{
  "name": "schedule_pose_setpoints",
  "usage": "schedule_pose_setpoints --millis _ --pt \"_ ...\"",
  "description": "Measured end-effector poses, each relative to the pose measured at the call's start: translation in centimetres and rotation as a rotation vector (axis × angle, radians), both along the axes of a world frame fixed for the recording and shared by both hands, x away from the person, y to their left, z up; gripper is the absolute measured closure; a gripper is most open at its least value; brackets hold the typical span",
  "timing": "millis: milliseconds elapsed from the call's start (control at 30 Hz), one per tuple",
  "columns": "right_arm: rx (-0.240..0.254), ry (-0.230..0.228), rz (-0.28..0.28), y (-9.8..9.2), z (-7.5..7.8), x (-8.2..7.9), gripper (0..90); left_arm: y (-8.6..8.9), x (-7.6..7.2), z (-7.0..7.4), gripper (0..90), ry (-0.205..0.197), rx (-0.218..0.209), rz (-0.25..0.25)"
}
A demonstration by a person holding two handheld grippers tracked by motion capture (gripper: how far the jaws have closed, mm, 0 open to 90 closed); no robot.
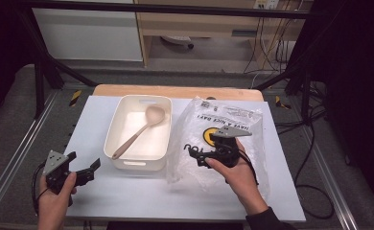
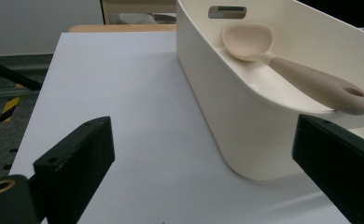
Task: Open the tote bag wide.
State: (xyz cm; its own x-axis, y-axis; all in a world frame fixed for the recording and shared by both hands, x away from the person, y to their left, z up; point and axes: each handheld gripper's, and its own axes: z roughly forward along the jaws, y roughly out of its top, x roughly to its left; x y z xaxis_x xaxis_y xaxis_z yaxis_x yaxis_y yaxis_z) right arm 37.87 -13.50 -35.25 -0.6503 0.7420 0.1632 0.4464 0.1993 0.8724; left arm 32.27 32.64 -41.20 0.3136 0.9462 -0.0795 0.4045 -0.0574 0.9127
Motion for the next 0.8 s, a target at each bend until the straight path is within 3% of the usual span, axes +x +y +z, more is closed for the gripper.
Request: schedule_pose_setpoints --millis 400,633,800 --pt "0.021 -0.033 -0.062 -4.2 0.4 -2.3 5.4 0.2 -0.1 0.0 5.3 -0.001 0.004 0.011" --pt "-0.059 -0.018 -0.051 -5.6 -1.8 -1.5 5.8 0.1 -0.1 0.0 5.3 -0.002 0.011 0.010" --pt "-0.120 0.004 0.013 -5.0 -3.8 -0.2 6.1 0.1 0.0 -0.1 5.3 0.002 0.011 0.009"
